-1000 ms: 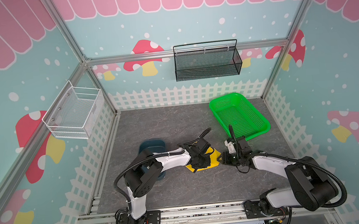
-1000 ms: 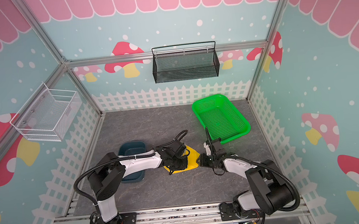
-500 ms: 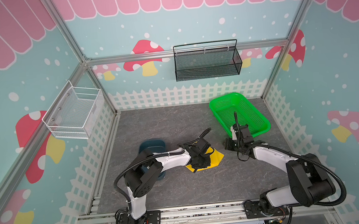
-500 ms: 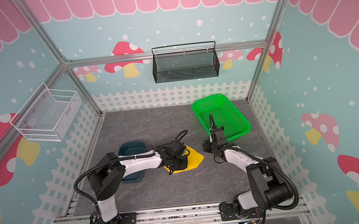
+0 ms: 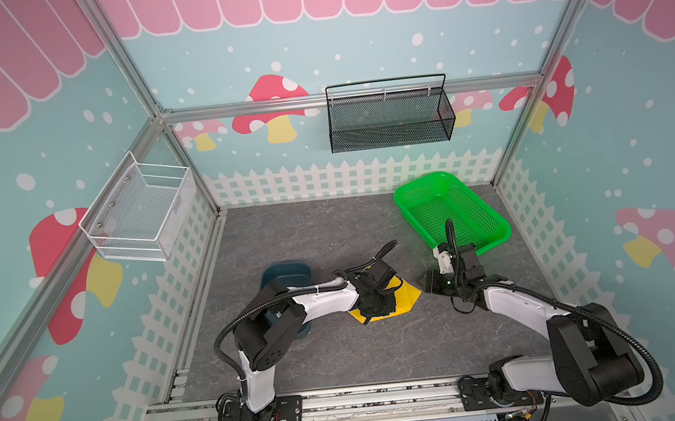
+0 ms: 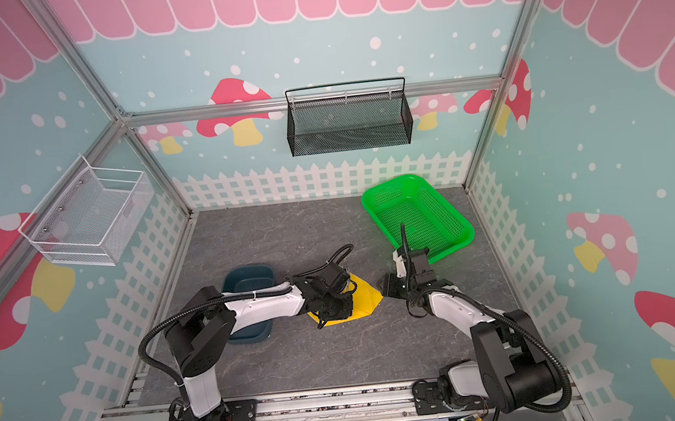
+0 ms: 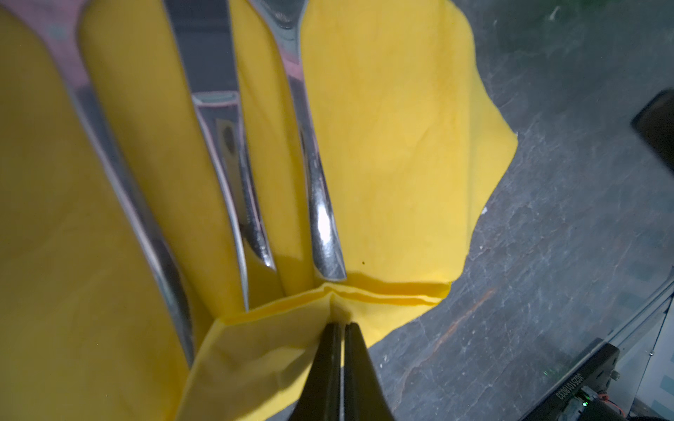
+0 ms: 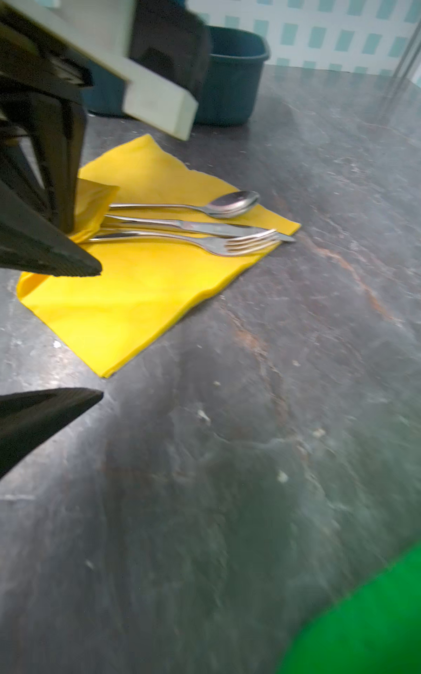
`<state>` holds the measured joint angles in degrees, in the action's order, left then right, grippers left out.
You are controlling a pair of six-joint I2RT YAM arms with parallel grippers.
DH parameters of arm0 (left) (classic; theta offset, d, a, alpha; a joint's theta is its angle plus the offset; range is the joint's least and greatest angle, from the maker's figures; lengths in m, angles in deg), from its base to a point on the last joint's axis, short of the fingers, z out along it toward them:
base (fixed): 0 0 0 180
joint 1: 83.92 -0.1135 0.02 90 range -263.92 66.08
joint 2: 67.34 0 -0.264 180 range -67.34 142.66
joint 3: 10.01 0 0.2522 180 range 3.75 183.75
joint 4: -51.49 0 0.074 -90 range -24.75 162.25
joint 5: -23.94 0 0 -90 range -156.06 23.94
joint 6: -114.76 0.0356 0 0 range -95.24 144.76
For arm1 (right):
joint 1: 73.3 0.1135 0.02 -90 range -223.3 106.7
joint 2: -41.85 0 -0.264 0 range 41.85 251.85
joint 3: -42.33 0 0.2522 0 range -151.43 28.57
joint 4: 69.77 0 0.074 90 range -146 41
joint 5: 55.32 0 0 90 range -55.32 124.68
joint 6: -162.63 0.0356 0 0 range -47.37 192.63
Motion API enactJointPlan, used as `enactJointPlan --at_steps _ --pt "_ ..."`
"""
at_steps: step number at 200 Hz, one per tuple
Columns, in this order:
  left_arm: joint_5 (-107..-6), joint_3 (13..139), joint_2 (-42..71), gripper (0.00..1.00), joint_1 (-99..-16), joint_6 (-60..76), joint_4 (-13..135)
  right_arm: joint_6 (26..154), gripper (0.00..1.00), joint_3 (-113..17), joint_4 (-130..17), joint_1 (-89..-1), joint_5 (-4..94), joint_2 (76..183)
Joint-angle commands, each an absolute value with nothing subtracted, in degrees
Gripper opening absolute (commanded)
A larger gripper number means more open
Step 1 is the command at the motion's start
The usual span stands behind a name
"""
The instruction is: Place the utensils on the paper napkin and roll it up
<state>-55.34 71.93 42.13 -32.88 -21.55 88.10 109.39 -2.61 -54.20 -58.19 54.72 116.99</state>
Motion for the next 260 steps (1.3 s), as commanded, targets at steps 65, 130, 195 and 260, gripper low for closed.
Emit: enactJointPlan --at_steps 65,130,195,260 --pt "-56.5 72.4 42.0 0.09 -32.8 -22.3 88.8 118.4 0.54 5.3 -60.0 -52.6 62.9 117.2" --pt "-56.7 72.2 41.9 0.09 -32.8 -22.2 88.8 122.8 0.55 5.0 -68.1 -52.6 65.4 123.6" --pt "-56.8 72.5 42.3 0.08 -32.8 -22.1 88.8 129.4 0.57 5.7 -81.9 -52.9 69.5 124.1" --pt "-57.0 72.3 42.3 0.08 -32.8 -22.0 88.8 128.5 0.57 5.5 -75.9 -52.9 66.5 122.3"
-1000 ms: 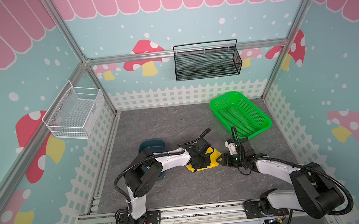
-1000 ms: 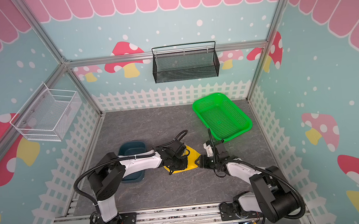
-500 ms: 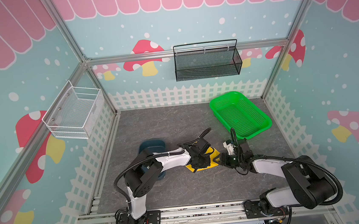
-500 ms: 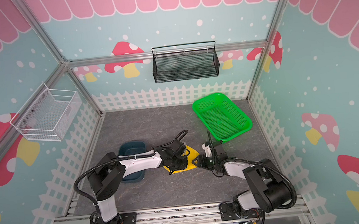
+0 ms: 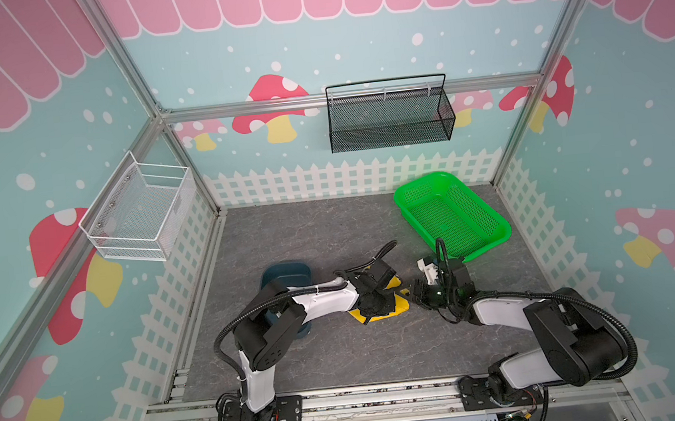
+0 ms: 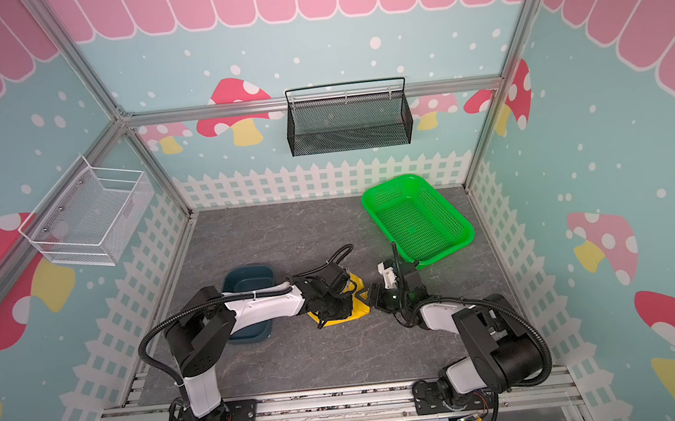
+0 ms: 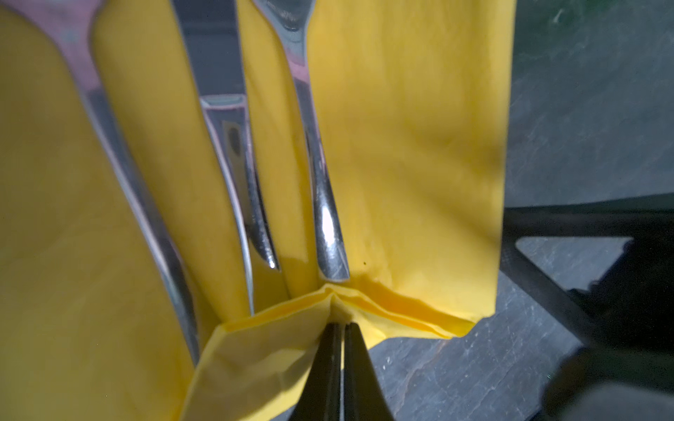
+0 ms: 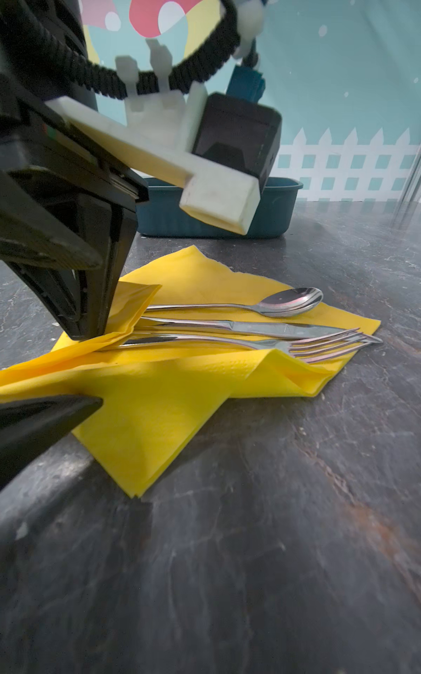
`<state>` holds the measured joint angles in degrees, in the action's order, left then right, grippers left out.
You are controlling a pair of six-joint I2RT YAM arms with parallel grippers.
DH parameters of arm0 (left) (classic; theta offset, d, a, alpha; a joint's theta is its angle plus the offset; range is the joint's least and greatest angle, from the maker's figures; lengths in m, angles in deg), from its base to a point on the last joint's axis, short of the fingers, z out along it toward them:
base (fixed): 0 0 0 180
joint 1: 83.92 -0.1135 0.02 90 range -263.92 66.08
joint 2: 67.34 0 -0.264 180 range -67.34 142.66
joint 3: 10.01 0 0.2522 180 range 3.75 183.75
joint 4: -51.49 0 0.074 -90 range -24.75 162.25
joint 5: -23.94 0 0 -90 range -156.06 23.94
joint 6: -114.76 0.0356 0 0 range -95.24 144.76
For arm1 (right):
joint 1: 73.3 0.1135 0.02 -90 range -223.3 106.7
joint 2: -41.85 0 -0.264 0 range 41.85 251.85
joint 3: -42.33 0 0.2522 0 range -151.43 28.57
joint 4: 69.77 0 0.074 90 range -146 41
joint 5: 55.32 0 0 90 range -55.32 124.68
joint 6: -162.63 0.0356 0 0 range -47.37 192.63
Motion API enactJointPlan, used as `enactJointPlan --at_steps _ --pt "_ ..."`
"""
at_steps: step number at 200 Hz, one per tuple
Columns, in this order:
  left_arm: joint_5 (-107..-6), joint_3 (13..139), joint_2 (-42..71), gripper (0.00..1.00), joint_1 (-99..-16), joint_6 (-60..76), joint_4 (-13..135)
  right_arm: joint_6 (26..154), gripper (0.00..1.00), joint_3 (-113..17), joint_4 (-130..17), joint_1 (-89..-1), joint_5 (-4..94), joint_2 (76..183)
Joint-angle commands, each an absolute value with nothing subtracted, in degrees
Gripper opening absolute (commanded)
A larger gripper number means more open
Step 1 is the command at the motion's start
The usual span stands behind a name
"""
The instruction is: Place the utensils on the paper napkin and roll it up
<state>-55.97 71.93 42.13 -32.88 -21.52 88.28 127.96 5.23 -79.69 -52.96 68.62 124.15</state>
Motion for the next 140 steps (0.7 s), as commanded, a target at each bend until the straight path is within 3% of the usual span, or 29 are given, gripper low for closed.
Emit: enactJointPlan --at_steps 1,54,140 --pt "-56.9 72.3 42.3 0.08 -32.8 -22.0 88.8 128.5 0.57 5.5 -75.6 -52.9 66.4 122.1" --pt "-56.9 72.5 42.3 0.08 -32.8 -22.2 88.8 130.0 0.58 9.2 -69.6 -52.9 65.6 116.0" --pt "-56.5 72.9 42.6 0.08 -32.8 -22.0 88.8 134.0 0.58 9.5 -76.8 -52.9 67.5 122.8"
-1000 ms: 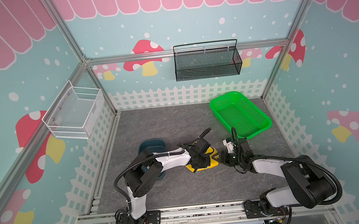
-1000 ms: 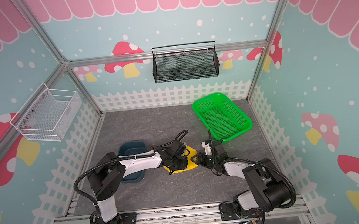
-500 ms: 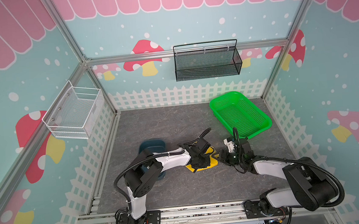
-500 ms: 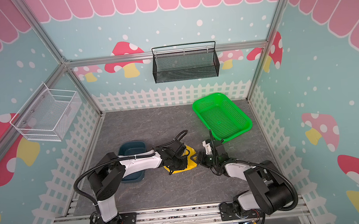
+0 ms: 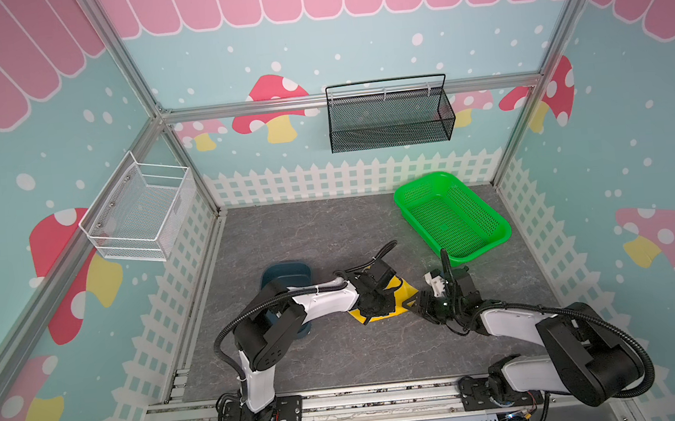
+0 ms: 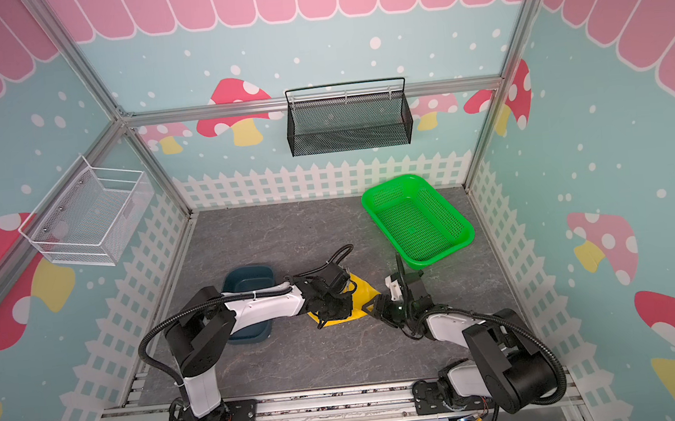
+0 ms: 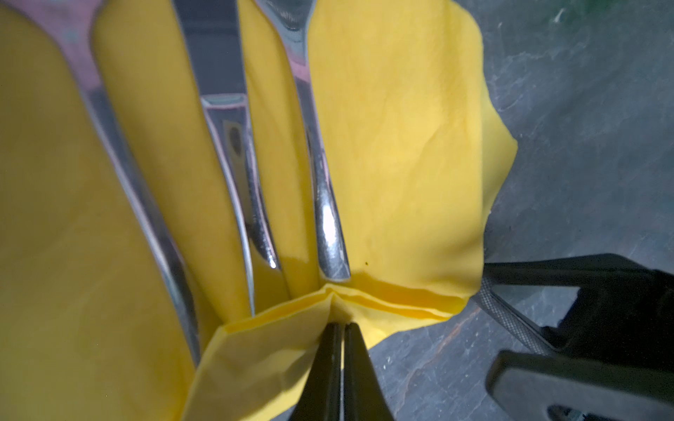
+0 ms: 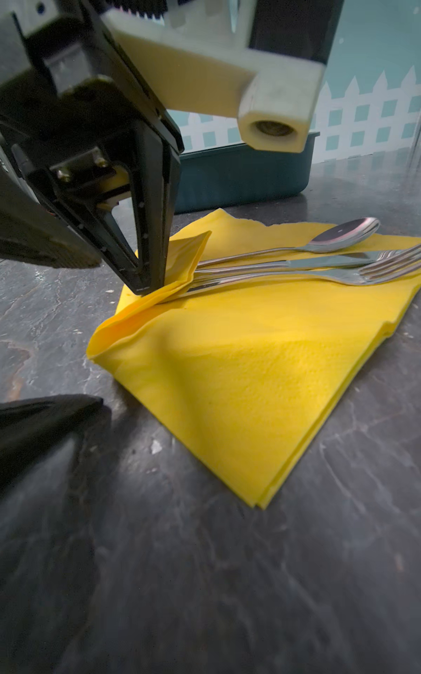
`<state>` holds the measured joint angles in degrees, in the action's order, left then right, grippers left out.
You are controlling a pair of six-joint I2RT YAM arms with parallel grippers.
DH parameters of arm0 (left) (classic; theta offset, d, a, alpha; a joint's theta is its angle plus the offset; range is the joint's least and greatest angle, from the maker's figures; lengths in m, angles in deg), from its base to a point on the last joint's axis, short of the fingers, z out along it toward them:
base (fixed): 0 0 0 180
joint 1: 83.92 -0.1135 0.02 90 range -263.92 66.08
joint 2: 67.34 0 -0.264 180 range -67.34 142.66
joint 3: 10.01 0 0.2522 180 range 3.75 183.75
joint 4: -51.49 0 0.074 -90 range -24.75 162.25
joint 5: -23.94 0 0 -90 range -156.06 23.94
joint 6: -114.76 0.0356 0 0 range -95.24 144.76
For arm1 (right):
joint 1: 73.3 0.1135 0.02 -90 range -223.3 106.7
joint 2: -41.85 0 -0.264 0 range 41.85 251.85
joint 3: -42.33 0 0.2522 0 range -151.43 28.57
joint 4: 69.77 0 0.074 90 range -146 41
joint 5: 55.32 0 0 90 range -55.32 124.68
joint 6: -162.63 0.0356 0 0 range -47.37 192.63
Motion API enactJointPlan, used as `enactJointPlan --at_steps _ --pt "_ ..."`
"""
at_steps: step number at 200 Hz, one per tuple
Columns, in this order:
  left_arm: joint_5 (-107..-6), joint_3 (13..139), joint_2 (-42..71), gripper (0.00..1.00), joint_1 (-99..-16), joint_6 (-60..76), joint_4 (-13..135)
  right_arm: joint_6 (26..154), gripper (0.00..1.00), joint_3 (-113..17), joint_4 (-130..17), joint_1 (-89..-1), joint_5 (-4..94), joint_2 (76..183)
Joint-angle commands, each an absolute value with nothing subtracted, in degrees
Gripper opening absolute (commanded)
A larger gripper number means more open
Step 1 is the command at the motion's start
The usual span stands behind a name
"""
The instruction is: Place the utensils on the paper napkin and roll it up
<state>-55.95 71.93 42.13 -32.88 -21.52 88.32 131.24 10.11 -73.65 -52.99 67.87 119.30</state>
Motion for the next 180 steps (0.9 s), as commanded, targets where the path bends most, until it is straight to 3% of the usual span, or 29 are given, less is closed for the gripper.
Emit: enactJointPlan --at_steps 1,59,117,146,180 --pt "-56.4 73.0 42.6 0.08 -32.8 -22.0 88.8 134.1 0.58 9.5 -77.3 -52.9 67.5 122.8" --pt "-56.3 73.2 42.9 0.08 -32.8 -21.8 88.9 133.8 0.59 7.9 -86.1 -53.5 64.5 122.6" --pt "-57.0 73.1 42.8 0.08 -32.8 -22.1 88.9 131.0 0.59 6.4 -91.6 -55.0 71.9 126.0" --pt "-57.9 72.9 42.1 0.08 -32.8 -22.2 88.9 127.2 0.51 4.9 -89.1 -55.0 72.7 126.1" --pt "-58.7 72.6 41.5 0.08 -32.8 -22.7 88.8 124.1 0.34 4.6 -86.8 -54.9 74.4 126.3"
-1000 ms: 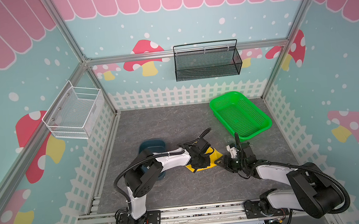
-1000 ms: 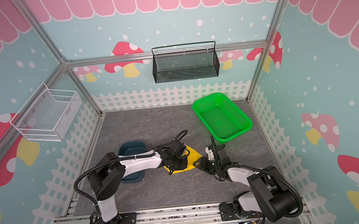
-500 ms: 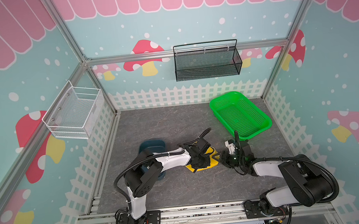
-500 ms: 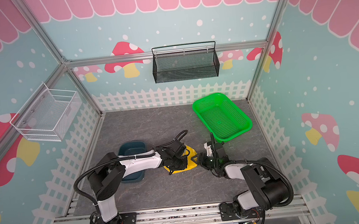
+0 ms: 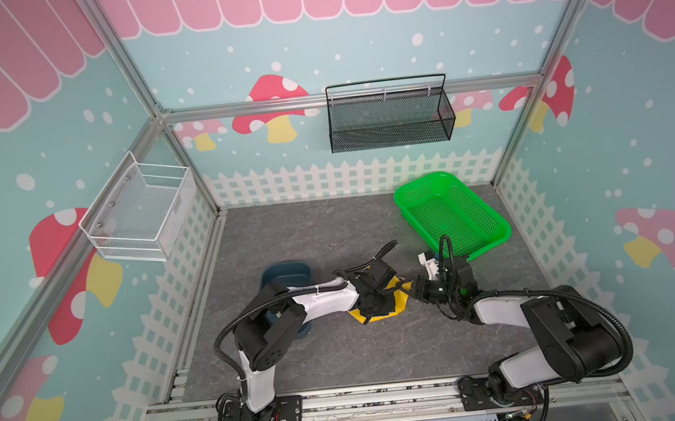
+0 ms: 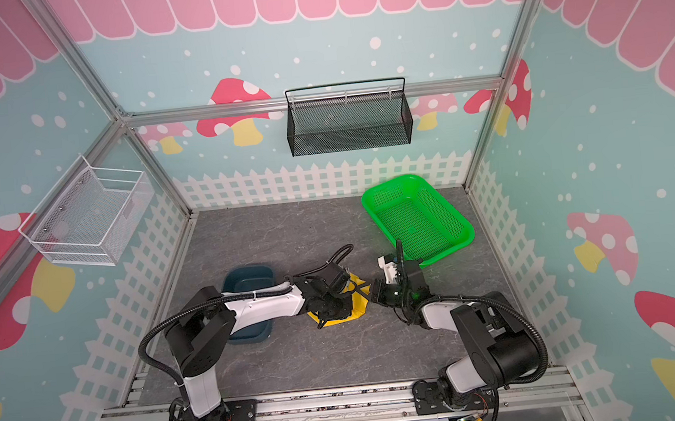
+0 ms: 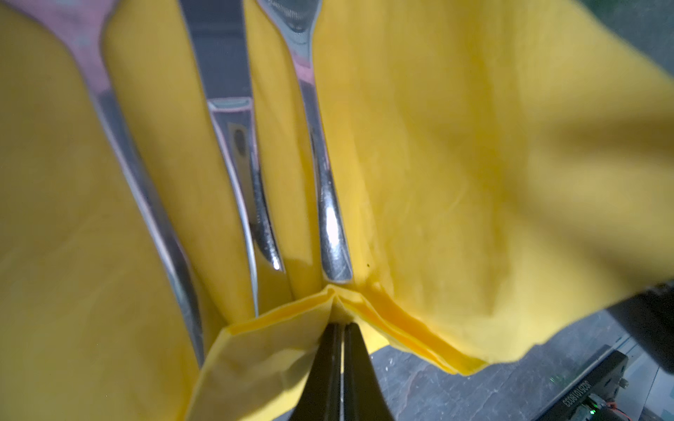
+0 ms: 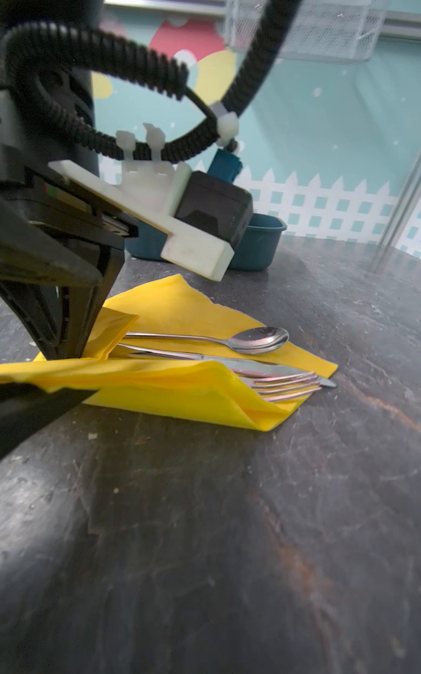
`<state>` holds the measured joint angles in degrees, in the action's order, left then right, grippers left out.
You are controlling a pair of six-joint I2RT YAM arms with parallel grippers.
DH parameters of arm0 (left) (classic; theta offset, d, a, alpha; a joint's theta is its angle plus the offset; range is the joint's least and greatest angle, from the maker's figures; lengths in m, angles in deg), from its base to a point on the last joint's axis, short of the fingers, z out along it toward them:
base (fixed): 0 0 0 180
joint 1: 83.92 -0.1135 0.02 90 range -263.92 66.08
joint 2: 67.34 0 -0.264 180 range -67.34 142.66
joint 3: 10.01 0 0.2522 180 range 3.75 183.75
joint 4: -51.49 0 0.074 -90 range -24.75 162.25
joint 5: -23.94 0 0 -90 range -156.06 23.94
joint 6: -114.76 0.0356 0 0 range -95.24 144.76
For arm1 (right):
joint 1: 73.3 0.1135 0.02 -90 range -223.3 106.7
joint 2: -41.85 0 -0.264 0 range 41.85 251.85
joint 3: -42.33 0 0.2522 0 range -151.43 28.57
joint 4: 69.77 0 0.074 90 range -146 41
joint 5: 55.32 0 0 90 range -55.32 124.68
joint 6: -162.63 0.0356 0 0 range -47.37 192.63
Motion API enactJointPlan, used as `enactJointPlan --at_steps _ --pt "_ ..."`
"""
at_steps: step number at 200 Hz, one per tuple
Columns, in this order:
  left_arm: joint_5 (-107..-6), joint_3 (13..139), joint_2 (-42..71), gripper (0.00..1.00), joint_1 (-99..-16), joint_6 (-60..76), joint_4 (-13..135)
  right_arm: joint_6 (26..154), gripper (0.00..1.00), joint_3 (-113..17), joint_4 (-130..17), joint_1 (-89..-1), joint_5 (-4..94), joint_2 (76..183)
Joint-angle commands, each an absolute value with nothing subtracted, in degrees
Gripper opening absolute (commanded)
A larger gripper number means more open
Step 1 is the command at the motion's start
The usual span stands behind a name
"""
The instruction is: Place the utensils on the paper napkin and roll it up
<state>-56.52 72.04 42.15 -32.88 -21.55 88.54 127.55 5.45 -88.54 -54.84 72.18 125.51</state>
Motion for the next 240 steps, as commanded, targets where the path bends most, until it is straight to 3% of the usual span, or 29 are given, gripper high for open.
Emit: enactJointPlan --at_steps 1,42,65,132,240 --pt "-58.8 72.6 41.5 0.08 -32.8 -22.6 88.7 124.0 0.33 4.6 -86.8 -54.9 74.5 126.3" --pt "-59.5 71.2 40.2 0.09 -32.9 -23.7 87.5 120.6 0.21 3.4 -84.0 -54.9 75.6 125.8" --pt "-59.8 70.5 39.6 0.09 -33.0 -24.1 87.2 118.8 0.20 2.1 -82.0 -54.8 76.4 126.3" --pt "-60.2 65.5 35.8 0.11 -34.5 -26.1 84.2 118.1 0.23 0.7 -81.2 -54.3 78.0 128.2" --pt "-58.6 62.2 35.5 0.11 -36.2 -28.0 80.6 118.5 0.37 -1.1 -80.8 -49.8 77.6 131.1"
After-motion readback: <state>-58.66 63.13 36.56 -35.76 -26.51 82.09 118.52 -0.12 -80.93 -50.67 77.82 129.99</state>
